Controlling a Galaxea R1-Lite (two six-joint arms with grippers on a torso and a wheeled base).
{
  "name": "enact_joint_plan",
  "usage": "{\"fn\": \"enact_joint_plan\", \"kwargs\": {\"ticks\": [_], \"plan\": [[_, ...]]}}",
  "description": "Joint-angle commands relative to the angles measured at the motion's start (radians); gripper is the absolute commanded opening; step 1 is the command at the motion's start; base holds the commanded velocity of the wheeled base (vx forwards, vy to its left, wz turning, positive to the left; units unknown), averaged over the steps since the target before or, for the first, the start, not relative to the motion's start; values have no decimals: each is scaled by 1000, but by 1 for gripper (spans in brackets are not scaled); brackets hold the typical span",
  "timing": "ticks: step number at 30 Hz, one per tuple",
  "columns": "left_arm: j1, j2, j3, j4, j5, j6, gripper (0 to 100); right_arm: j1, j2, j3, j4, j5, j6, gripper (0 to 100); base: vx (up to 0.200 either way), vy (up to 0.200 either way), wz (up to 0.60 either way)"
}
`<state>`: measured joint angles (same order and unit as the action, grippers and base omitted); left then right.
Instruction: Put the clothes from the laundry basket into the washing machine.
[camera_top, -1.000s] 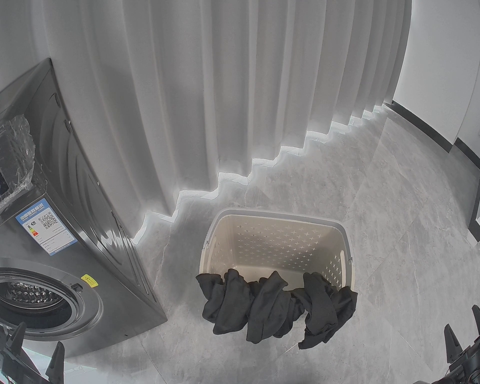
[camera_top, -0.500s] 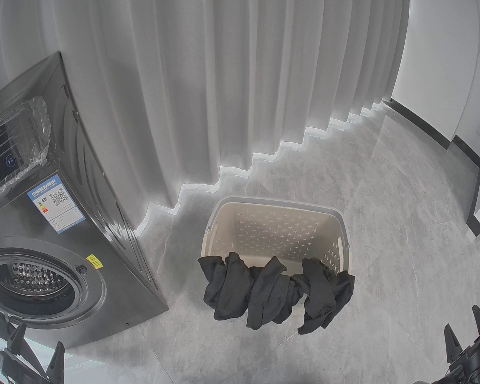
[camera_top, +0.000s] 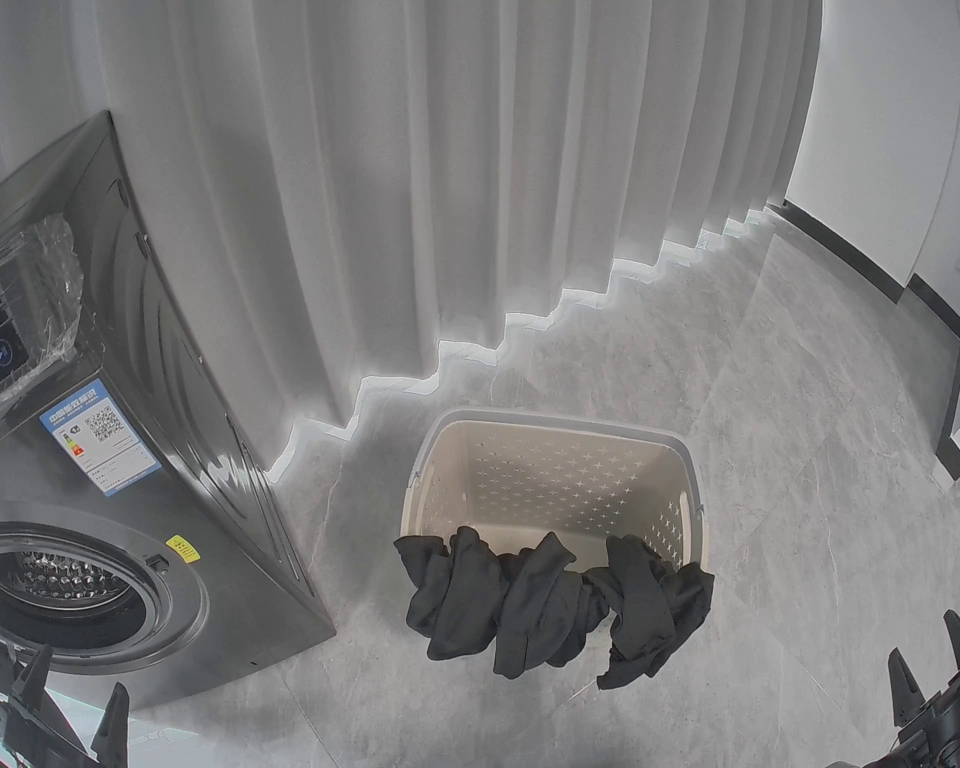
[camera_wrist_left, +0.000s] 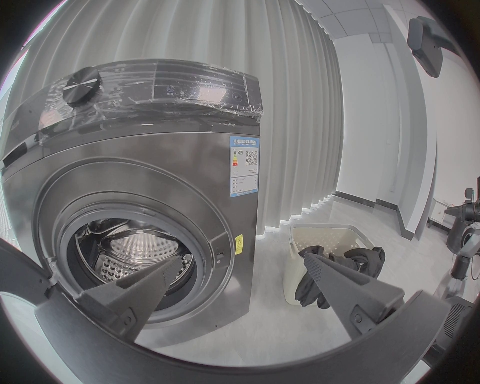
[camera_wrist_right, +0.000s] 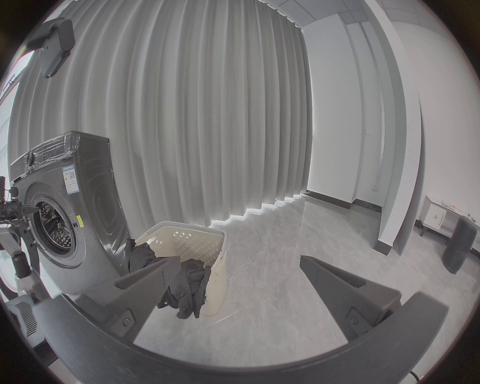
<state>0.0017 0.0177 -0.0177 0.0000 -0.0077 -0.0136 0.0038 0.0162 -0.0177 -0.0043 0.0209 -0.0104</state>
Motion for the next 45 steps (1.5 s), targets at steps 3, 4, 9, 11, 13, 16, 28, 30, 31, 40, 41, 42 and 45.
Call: {"fn": "enact_joint_plan", "kwargs": {"ticks": [3, 4, 9, 11, 13, 16, 28, 30, 31, 40, 41, 42, 45], "plan": [[0, -15, 16, 0, 0, 1, 100, 1, -16, 18, 0, 1, 0, 100, 0, 0, 0], [0, -15, 16, 0, 0, 1, 100, -1, -16, 18, -2, 1, 0, 100, 0, 0, 0], [0, -15, 16, 2, 0, 1, 100, -1, -16, 18, -2, 1, 0, 100, 0, 0, 0], [0, -15, 16, 2, 0, 1, 100, -1, -16, 18, 0, 1, 0, 100, 0, 0, 0], [0, -15, 16, 0, 0, 1, 100, -1, -16, 18, 0, 1, 0, 100, 0, 0, 0], [0, -15, 16, 0, 0, 1, 100, -1, -16, 18, -2, 4, 3, 100, 0, 0, 0], [0, -15, 16, 0, 0, 1, 100, 15, 194, -363, -17, 125, 10, 100, 0, 0, 0], [0, -15, 16, 0, 0, 0, 100, 51, 306, -370, 20, 183, 46, 100, 0, 0, 0], [0, -15, 16, 0, 0, 1, 100, 56, 314, -369, 21, 188, 52, 100, 0, 0, 0], [0, -15, 16, 2, 0, 0, 100, 223, 763, -334, -106, 294, 313, 100, 0, 0, 0], [0, -15, 16, 2, 0, 0, 100, 228, 798, -327, -115, 294, 306, 100, 0, 0, 0], [0, -15, 16, 2, 0, 0, 100, 234, 829, -326, -122, 295, 294, 100, 0, 0, 0], [0, -15, 16, 2, 0, 0, 100, 249, 910, -326, -126, 295, 265, 100, 0, 0, 0]]}}
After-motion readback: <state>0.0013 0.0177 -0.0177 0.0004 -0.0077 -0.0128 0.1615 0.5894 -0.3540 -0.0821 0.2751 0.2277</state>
